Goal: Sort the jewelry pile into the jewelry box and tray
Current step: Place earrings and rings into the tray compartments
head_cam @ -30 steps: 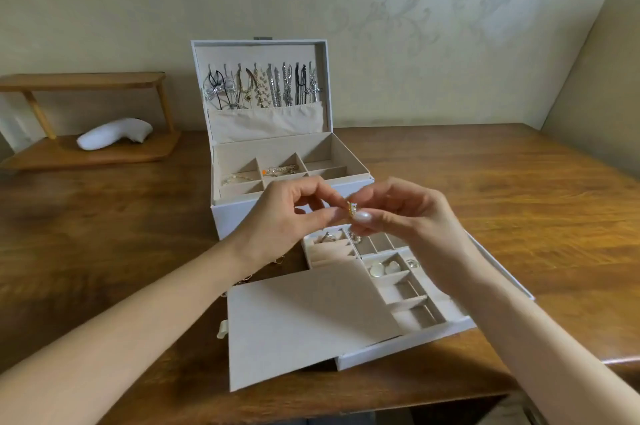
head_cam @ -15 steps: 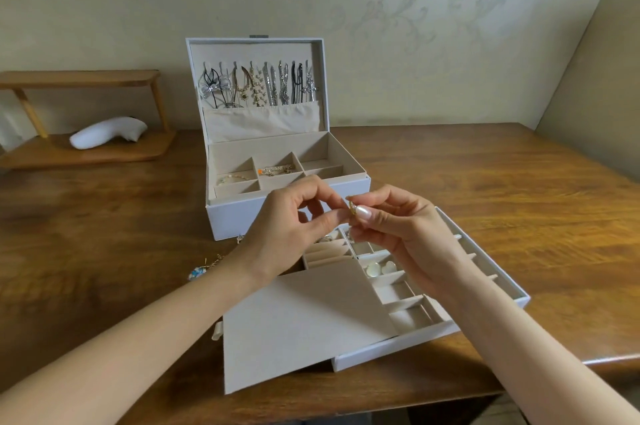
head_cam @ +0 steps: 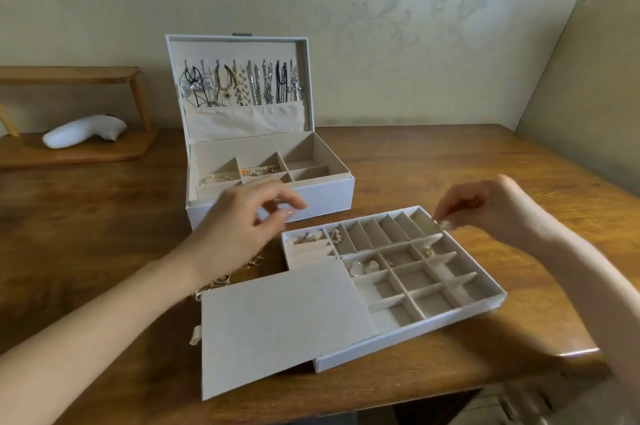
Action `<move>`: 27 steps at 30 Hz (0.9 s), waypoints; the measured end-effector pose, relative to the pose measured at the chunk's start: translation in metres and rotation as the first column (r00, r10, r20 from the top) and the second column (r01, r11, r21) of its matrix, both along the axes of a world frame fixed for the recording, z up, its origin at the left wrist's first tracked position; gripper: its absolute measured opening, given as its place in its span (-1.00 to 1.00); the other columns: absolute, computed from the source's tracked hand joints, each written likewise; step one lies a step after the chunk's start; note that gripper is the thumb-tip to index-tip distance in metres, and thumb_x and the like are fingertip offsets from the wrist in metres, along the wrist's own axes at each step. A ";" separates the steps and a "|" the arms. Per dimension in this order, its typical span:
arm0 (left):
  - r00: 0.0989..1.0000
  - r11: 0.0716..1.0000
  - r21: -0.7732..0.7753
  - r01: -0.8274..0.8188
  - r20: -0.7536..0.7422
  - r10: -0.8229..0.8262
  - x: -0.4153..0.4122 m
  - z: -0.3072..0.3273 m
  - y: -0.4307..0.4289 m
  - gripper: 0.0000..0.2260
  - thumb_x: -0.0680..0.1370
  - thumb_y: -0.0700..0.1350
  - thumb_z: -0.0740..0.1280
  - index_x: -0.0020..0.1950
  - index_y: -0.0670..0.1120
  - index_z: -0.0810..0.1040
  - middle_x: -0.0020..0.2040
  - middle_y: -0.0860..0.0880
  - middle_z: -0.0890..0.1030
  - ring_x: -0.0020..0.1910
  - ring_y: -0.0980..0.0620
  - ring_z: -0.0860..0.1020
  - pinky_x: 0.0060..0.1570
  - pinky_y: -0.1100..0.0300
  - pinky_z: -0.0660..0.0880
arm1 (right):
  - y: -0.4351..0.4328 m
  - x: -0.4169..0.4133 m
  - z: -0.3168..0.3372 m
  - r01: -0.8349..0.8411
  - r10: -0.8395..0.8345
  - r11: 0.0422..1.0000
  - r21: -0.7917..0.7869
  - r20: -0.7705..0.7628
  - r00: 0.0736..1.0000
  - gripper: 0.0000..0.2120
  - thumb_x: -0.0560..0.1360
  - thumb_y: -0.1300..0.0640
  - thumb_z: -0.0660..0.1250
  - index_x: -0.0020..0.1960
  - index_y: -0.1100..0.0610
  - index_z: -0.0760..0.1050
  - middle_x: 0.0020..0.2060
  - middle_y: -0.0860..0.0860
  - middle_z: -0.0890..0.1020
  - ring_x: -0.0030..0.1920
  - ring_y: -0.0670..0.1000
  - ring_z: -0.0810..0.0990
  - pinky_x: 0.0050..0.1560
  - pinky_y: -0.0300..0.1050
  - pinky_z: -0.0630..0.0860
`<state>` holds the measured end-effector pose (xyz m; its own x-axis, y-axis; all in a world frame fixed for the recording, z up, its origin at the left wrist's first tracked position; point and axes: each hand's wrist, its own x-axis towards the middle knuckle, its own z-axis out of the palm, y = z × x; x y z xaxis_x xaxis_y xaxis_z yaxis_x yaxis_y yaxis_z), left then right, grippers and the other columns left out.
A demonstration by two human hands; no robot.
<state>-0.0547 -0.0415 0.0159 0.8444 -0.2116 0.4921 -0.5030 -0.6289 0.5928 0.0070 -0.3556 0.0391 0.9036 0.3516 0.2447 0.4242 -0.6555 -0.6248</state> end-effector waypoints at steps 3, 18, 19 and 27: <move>0.995 0.995 -0.012 -0.098 -0.035 0.097 -0.002 -0.003 0.027 -0.82 0.52 -0.23 0.34 -0.05 0.05 0.60 -0.11 0.29 0.58 -0.17 0.22 0.58 -0.22 0.37 0.50 | -0.014 0.006 -0.011 0.004 -0.013 0.966 -0.258 -0.032 0.999 -0.69 0.28 0.38 0.52 -0.37 -0.04 0.63 -0.44 -0.16 0.63 -0.31 -0.22 0.58 -0.27 -0.44 0.44; 0.975 0.975 0.034 -0.219 -0.022 0.220 -0.023 -0.024 0.084 -0.77 0.49 -0.27 0.35 -0.09 0.09 0.61 -0.07 0.17 0.59 -0.19 0.17 0.59 -0.17 0.18 0.52 | -0.009 0.003 -0.020 0.090 0.028 0.943 -0.321 0.346 0.938 -0.72 0.22 0.30 0.58 -0.36 -0.04 0.59 -0.37 -0.23 0.55 -0.28 -0.12 0.49 -0.34 -0.09 0.49; 0.972 0.972 0.033 -0.232 -0.016 0.233 -0.024 -0.024 0.084 -0.78 0.49 -0.27 0.36 -0.07 0.08 0.60 -0.07 0.18 0.59 -0.21 0.17 0.59 -0.17 0.18 0.52 | -0.002 0.001 -0.014 0.081 0.025 0.959 -0.271 0.366 0.930 -0.74 0.23 0.32 0.57 -0.35 -0.01 0.59 -0.36 -0.20 0.56 -0.30 -0.11 0.51 -0.34 -0.07 0.49; 0.919 0.864 0.327 -0.382 0.034 0.394 -0.028 -0.027 0.079 -0.89 0.46 -0.07 0.43 -0.13 0.12 0.53 -0.25 0.19 0.52 -0.32 0.20 0.45 -0.40 0.27 0.34 | 0.134 0.000 -0.016 -0.323 0.368 0.921 -0.218 0.220 0.903 -0.95 0.40 0.12 0.49 -0.15 0.00 0.67 -0.29 -0.11 0.59 -0.35 -0.18 0.44 -0.22 -0.09 0.47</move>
